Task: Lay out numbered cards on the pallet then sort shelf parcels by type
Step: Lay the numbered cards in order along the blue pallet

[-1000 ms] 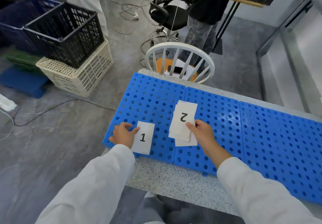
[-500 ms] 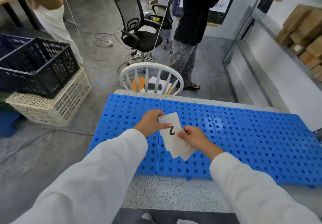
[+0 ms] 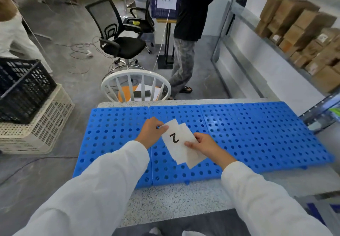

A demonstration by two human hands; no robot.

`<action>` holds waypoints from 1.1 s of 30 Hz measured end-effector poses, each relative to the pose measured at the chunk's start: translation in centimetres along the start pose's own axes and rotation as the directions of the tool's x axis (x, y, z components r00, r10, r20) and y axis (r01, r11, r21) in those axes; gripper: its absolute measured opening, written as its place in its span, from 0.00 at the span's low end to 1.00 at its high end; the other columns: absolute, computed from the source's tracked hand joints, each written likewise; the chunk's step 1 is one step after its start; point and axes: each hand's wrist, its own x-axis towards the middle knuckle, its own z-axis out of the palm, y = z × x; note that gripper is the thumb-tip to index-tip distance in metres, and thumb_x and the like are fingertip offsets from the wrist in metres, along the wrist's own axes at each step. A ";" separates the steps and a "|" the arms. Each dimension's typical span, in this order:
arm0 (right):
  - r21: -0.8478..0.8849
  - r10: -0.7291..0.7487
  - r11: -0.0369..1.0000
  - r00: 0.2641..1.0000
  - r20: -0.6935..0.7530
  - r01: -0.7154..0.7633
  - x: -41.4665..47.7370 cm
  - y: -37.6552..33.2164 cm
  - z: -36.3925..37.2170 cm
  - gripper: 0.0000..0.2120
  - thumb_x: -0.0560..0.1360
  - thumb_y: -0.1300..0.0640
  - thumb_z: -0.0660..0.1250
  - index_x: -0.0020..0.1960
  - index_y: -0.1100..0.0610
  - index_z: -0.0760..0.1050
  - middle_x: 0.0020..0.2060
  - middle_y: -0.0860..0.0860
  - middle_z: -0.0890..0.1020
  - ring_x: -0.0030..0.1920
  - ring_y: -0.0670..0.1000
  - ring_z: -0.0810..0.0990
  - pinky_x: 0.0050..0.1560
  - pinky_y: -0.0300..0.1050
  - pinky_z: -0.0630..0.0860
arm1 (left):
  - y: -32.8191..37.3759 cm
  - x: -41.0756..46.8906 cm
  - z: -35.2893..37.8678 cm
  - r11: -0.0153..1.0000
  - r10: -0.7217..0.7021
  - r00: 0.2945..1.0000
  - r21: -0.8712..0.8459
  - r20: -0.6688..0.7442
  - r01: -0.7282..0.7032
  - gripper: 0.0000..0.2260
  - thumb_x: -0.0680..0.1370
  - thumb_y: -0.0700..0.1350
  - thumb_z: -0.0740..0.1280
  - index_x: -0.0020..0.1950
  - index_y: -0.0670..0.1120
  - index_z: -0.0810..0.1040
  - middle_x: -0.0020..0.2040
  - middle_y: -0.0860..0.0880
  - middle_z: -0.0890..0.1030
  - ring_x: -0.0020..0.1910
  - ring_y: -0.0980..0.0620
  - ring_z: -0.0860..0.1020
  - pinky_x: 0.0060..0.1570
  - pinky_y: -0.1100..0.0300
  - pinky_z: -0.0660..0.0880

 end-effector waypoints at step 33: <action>-0.188 0.030 0.978 0.960 -0.278 -0.086 1.1 5.0 -5.6 0.13 0.78 0.52 0.66 0.52 0.62 0.75 0.46 0.54 0.79 0.44 0.52 0.77 0.35 0.42 0.69 | 2.1 -0.2 6.3 0.995 -0.004 0.990 0.095 0.138 -0.010 0.05 0.76 0.41 0.70 0.46 0.41 0.85 0.42 0.45 0.82 0.42 0.52 0.77 0.44 0.64 0.72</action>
